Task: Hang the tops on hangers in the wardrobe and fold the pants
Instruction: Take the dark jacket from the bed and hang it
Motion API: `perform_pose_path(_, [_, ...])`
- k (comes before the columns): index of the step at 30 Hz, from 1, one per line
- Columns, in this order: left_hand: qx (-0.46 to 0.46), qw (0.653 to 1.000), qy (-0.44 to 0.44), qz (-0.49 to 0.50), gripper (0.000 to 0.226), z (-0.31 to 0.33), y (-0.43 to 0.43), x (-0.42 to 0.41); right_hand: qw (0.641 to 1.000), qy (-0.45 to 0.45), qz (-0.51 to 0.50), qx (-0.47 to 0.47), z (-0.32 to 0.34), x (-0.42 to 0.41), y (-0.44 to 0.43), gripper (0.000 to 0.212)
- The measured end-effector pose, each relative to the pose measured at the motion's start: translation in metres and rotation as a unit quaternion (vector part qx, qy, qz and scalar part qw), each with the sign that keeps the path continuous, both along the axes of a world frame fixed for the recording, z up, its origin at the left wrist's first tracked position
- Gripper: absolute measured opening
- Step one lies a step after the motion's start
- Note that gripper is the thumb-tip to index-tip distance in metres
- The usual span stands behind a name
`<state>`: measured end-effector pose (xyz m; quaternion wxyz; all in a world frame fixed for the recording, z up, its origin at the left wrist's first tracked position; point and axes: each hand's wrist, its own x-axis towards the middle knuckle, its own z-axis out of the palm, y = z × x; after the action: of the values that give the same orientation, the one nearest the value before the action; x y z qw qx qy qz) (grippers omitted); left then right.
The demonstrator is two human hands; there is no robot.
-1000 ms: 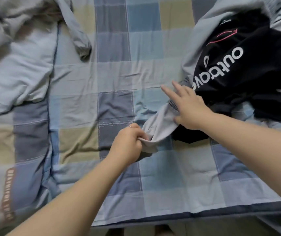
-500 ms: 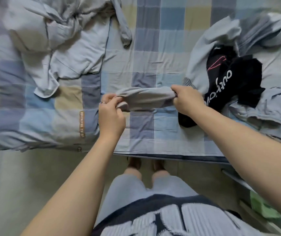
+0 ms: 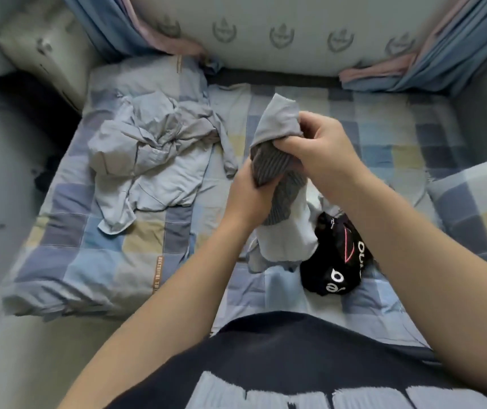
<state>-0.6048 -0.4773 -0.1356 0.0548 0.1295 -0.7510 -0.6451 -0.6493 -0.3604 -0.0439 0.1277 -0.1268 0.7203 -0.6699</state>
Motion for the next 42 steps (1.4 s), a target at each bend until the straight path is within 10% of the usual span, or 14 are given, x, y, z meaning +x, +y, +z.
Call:
perform_pose_path(2, [0.07,0.997,0.008,0.038,0.017,0.018,-0.009,-0.007,0.997,-0.025,0.026,-0.066,0.003,-0.002,0.008,0.037])
perform_pose_path(7, [0.197,0.978,0.011,0.065,0.021,0.053,-0.024,-0.007,0.986,0.012,0.014,0.163,-0.062,0.015,0.041,0.063])
perform_pose_path(13, [0.237,0.97,0.002,0.05,0.016,0.065,-0.047,-0.001,0.937,-0.032,0.091,0.335,-0.138,0.021,0.035,0.02])
perform_pose_path(17, [0.2,0.974,-0.028,0.108,0.028,0.05,-0.086,0.001,0.902,0.016,0.025,0.43,-0.133,0.008,0.039,0.032])
perform_pose_path(24, [-0.09,0.991,-0.088,-0.038,0.079,0.035,-0.106,0.017,0.973,-0.063,-0.044,0.216,-0.051,-0.004,-0.016,0.041])
perform_pose_path(33, [-0.115,0.993,-0.017,0.025,0.02,0.018,-0.039,0.037,0.96,-0.261,-0.041,-0.097,0.016,-0.005,-0.061,0.018])
perform_pose_path(38, [0.137,0.984,-0.003,0.114,0.018,0.027,-0.057,0.024,0.995,-0.104,0.013,-0.003,-0.002,-0.009,-0.028,0.012])
perform_pose_path(42, [0.269,0.955,-0.028,0.125,0.022,0.034,-0.064,0.018,0.972,-0.073,0.112,0.195,-0.064,0.008,0.009,0.045])
